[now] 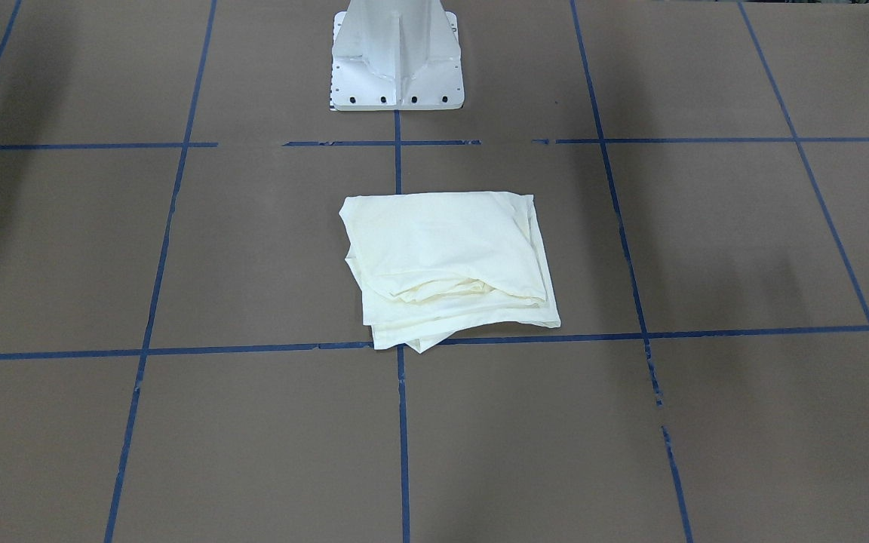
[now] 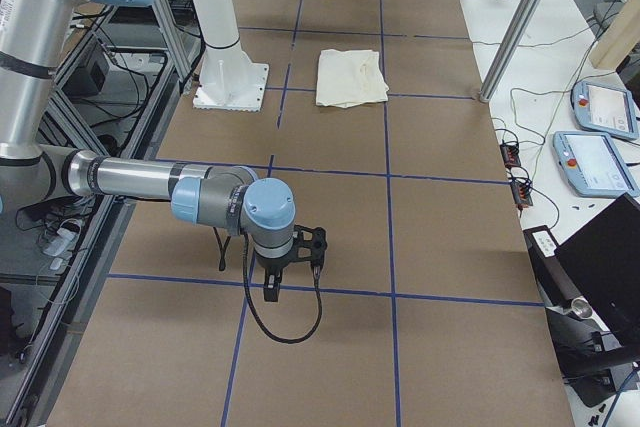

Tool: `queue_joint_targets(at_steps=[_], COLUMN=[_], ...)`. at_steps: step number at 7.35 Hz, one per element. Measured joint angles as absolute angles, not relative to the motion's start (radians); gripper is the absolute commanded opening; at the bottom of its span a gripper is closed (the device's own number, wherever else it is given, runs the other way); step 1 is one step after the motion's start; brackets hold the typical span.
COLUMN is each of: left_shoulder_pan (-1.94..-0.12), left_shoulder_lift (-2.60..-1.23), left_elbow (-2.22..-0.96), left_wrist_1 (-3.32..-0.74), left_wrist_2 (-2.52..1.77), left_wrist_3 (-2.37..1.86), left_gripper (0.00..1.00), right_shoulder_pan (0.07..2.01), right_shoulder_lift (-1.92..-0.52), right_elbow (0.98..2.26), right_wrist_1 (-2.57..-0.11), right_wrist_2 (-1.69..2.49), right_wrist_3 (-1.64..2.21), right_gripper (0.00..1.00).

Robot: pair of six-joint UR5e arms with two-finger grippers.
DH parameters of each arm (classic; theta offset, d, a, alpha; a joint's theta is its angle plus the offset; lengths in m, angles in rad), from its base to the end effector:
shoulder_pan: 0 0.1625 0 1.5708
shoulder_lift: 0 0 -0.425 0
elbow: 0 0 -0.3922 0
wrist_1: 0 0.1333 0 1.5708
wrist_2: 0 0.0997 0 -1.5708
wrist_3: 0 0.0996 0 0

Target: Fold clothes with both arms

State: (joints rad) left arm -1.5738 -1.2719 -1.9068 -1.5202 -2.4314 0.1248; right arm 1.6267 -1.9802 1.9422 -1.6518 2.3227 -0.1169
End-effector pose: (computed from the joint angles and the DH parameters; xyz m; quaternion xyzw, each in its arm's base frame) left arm -0.0589 -0.3654 0.6204 0.0205 0.4167 0.0525 0.9073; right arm 0.0827 -0.3090 0.6513 -0.0235 -0.3699 -0.0065 0.9287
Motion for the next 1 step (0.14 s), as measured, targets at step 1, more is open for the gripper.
queue_joint_targets(at_steps=[1], left_shoulder_pan=[-1.574], left_shoulder_lift=[-1.272], left_elbow=[-1.907], left_wrist_1=[-1.52], left_wrist_2=[-2.431], left_wrist_3=[0.125], left_gripper=[1.0], right_shoulder_pan=[1.627], right_shoulder_lift=[-1.98], right_elbow=[1.94], right_wrist_1=[-1.651], right_wrist_2=[2.323], right_wrist_3=[-0.118], right_gripper=[1.0])
